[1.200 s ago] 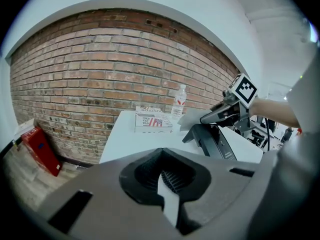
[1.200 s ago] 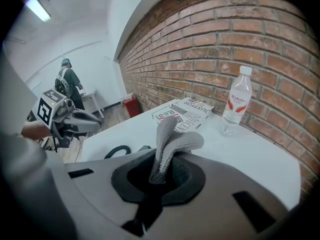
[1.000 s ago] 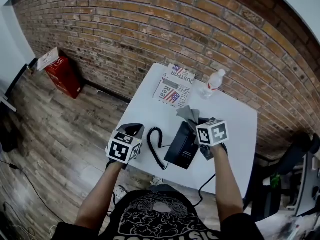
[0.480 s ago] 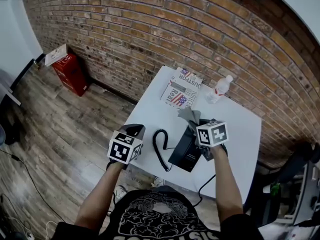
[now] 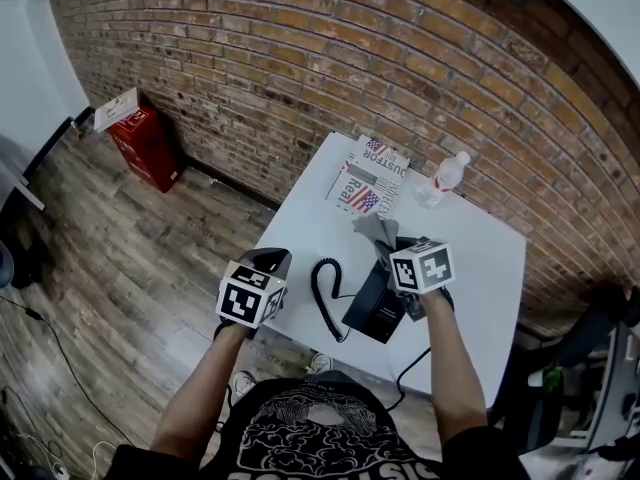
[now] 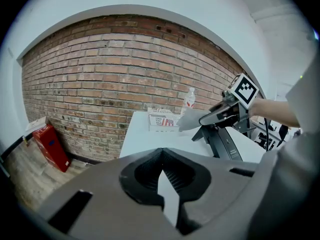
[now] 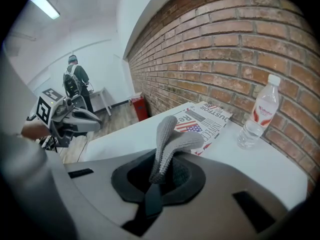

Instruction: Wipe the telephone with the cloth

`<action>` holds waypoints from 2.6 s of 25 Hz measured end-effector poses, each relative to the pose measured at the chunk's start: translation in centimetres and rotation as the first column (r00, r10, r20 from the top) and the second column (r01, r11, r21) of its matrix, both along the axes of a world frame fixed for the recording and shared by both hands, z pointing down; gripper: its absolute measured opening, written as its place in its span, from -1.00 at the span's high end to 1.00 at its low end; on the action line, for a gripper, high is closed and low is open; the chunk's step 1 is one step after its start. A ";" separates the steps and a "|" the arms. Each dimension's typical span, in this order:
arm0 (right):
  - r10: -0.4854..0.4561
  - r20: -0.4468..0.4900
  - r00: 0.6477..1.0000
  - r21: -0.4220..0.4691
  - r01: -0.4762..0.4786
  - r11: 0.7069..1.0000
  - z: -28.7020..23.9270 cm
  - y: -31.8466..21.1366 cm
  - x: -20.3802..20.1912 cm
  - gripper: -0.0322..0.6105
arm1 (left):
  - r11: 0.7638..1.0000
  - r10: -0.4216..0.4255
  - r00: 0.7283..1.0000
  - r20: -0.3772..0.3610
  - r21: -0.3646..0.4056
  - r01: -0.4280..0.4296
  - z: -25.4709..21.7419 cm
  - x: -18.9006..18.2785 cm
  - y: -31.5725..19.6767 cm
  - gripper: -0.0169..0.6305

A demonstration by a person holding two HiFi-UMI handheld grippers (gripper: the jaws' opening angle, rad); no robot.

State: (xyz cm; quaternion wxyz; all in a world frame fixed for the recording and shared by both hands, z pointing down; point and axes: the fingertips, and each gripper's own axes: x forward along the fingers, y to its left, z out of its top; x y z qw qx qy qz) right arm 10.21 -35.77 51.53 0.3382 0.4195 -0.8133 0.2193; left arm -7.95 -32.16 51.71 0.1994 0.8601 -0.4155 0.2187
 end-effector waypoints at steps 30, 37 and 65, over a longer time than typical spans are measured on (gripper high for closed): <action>-0.014 -0.077 0.997 -0.029 0.012 1.000 3.5 6.4 -4.0 0.87 | 0.997 0.072 0.997 0.004 -0.024 -0.072 0.6 -2.2 4.2 0.93; 0.005 -0.072 0.997 -0.031 -0.007 0.999 4.3 7.9 -4.7 0.87 | 0.996 0.074 0.997 0.009 -0.041 -0.073 1.5 -3.6 5.5 0.93; 0.144 -0.051 0.988 -0.031 -0.146 0.989 7.4 15.6 -7.9 0.87 | 0.981 0.190 0.982 -0.022 -0.044 -0.191 2.4 -5.5 11.0 0.93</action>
